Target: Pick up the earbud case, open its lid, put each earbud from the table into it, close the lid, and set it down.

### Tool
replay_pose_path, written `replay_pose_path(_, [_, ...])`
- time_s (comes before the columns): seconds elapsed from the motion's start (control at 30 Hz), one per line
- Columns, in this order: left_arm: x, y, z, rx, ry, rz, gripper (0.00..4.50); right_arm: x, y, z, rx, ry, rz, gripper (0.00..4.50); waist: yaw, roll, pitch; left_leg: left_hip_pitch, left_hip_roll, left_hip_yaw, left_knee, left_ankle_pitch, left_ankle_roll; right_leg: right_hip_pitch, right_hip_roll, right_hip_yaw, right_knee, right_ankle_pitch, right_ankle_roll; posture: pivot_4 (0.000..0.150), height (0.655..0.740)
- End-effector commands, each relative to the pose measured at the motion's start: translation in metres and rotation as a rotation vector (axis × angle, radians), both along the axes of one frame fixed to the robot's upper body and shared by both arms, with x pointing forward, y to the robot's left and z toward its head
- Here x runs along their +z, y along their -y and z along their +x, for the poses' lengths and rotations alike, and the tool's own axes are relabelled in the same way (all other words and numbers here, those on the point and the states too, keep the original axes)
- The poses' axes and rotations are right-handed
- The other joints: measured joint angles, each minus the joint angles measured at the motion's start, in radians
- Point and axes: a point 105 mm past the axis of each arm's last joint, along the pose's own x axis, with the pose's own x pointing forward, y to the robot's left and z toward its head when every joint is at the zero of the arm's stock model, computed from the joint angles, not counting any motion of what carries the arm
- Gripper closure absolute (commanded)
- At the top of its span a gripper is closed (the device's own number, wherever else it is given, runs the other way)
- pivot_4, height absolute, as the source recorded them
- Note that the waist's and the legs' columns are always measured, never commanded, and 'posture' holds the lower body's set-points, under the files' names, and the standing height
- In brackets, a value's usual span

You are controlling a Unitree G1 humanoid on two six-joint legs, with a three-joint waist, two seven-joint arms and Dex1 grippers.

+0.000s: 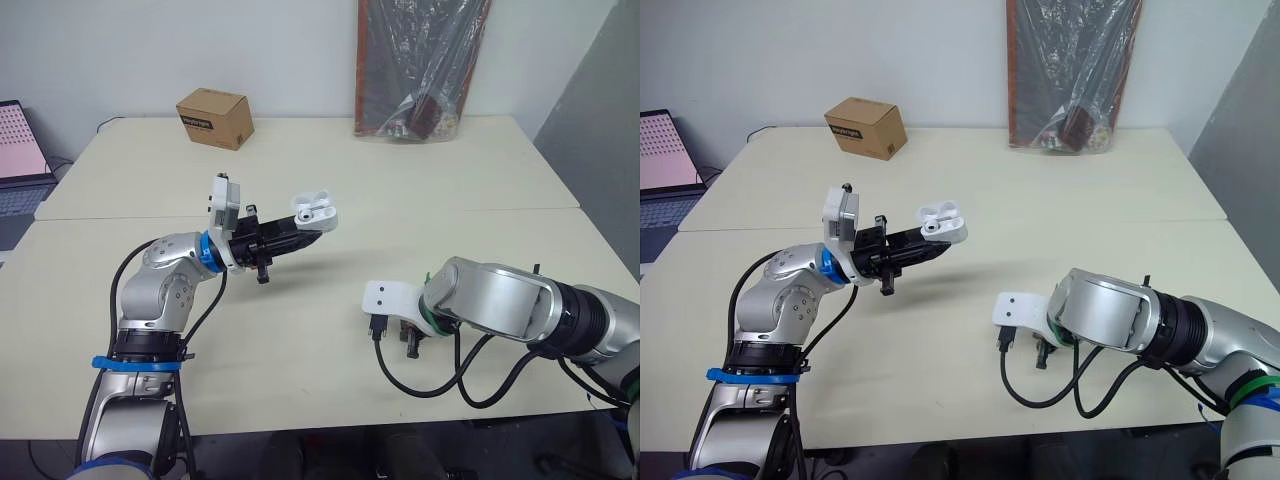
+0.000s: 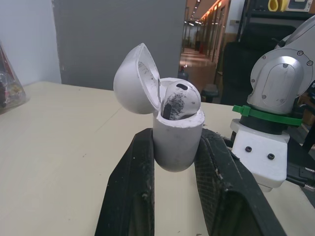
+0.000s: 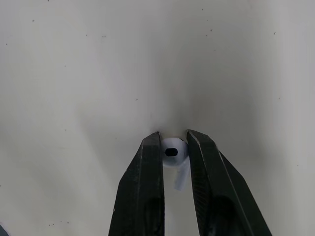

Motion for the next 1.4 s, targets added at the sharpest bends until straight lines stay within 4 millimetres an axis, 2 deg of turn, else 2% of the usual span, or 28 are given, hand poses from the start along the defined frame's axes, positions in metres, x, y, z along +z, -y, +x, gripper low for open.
replay_pose_path(0.03, [0.009,0.001,-0.002,0.005,0.06,-0.001,3.74,0.015,0.012,0.013,-0.062,0.099,0.021,4.16,0.0,0.0,0.0,0.0,0.0,0.0,0.0,0.0,0.0,0.0,0.0,0.0,0.0,0.0,0.0,0.15,0.74])
replay_pose_path(0.2, [0.007,-0.003,0.002,0.028,0.058,-0.009,3.74,0.037,0.016,0.024,-0.119,0.229,0.239,4.16,0.003,0.0,0.0,-0.003,0.0,0.0,-0.001,0.0,0.0,-0.002,0.0,-0.001,-0.002,0.0,0.0,0.15,0.74])
replay_pose_path(0.4, [0.002,-0.003,0.008,0.034,0.048,-0.008,3.74,0.077,0.005,0.039,-0.245,0.417,0.699,4.16,0.001,0.0,0.0,-0.003,0.0,0.0,-0.002,0.0,0.0,-0.003,0.0,0.0,-0.001,0.002,-0.004,0.15,0.74])
replay_pose_path(0.57, [0.0,-0.003,0.014,0.037,0.042,-0.006,3.74,0.109,-0.007,0.035,-0.269,0.535,1.058,4.16,0.003,0.0,0.0,-0.004,0.0,0.0,-0.001,0.0,0.0,-0.002,0.0,0.0,0.0,0.002,-0.004,0.15,0.74])
replay_pose_path(0.67, [-0.001,-0.003,0.017,0.038,0.041,-0.005,3.74,0.119,-0.008,0.035,-0.312,0.602,1.176,4.16,0.002,0.0,0.0,-0.003,0.0,0.0,-0.001,0.0,0.0,-0.002,0.0,0.0,-0.001,0.002,-0.004,0.15,0.74])
replay_pose_path(0.77, [0.001,-0.002,0.02,0.041,0.037,-0.013,3.74,0.13,-0.021,0.031,-0.258,0.635,1.298,4.16,0.002,0.0,0.0,-0.003,0.0,0.0,-0.001,0.0,0.0,-0.002,0.0,0.0,-0.001,0.002,-0.004,0.15,0.74])
replay_pose_path(1.07, [0.004,0.0,0.031,0.059,0.041,-0.025,3.74,0.145,-0.057,0.033,-0.225,0.612,1.507,4.16,0.001,0.0,0.0,-0.003,0.0,0.0,-0.001,0.0,0.0,-0.002,0.001,0.0,0.0,0.002,-0.004,0.15,0.74])
replay_pose_path(1.4, [0.004,0.004,0.034,0.049,0.036,-0.018,3.74,0.162,-0.069,0.033,-0.202,0.688,1.58,4.16,0.001,0.0,0.0,-0.003,0.0,0.0,-0.001,0.0,0.0,-0.002,0.0,0.0,0.0,0.002,-0.004,0.15,0.74])
